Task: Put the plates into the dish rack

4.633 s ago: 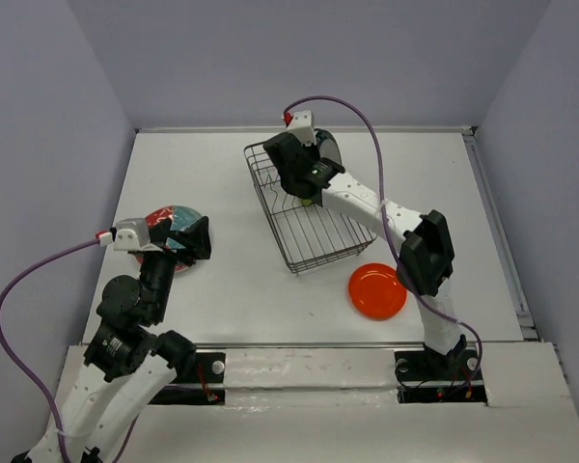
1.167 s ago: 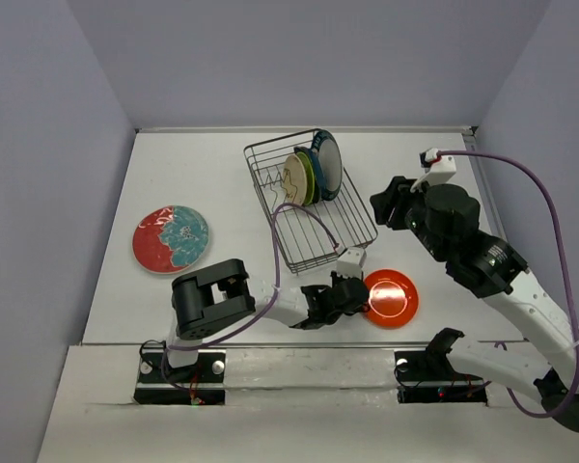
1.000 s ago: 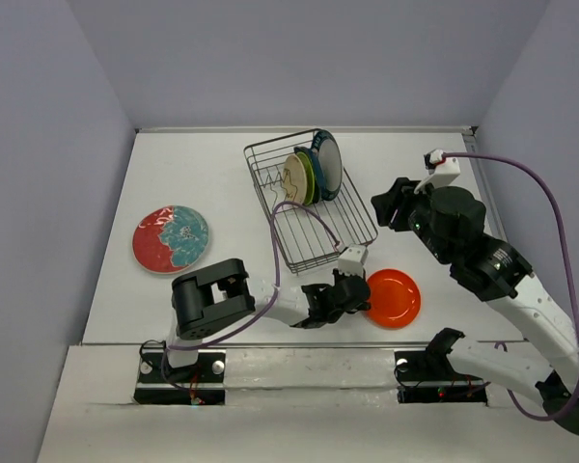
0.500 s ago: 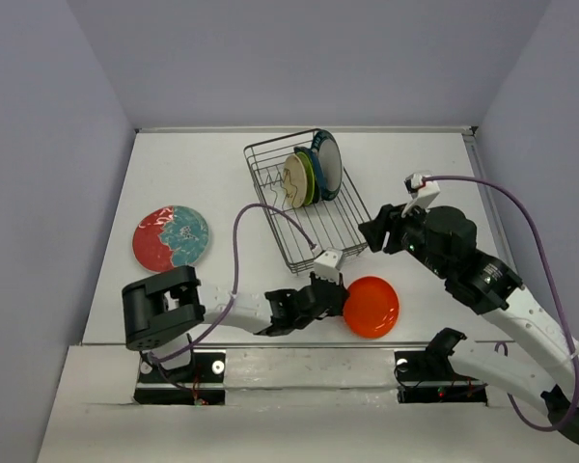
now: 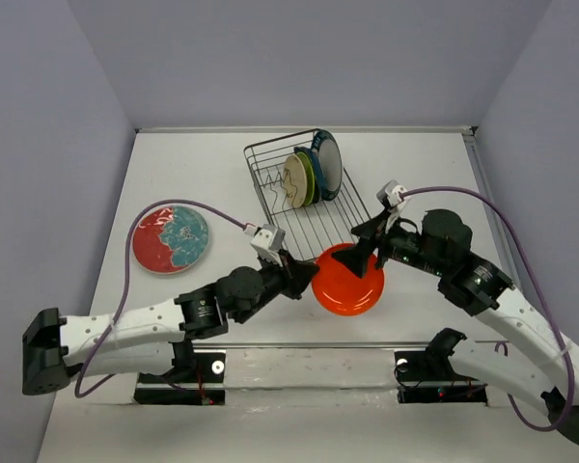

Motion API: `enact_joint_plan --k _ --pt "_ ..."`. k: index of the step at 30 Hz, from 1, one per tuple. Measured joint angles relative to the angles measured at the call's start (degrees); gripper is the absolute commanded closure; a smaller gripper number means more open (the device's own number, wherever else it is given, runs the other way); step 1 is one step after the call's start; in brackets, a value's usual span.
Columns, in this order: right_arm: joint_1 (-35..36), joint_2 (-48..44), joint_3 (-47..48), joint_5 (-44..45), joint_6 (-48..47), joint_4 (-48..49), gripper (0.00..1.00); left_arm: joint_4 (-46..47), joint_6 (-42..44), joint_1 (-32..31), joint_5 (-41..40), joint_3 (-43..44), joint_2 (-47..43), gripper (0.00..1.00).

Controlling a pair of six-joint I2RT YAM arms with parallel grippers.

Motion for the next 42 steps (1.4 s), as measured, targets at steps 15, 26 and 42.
enact_joint_plan --k 15,26,42 --pt "-0.3 14.1 -0.1 -19.0 -2.0 1.9 0.93 -24.0 5.0 5.3 -2.4 2.3 -17.9 0.95" --pt "-0.6 21.1 5.8 -21.6 7.3 13.9 0.93 -33.1 15.9 5.6 -16.1 16.2 -19.9 0.01" --pt "3.0 62.7 49.4 51.0 12.1 1.7 0.93 -27.4 28.3 12.8 -32.3 8.6 -31.3 0.01"
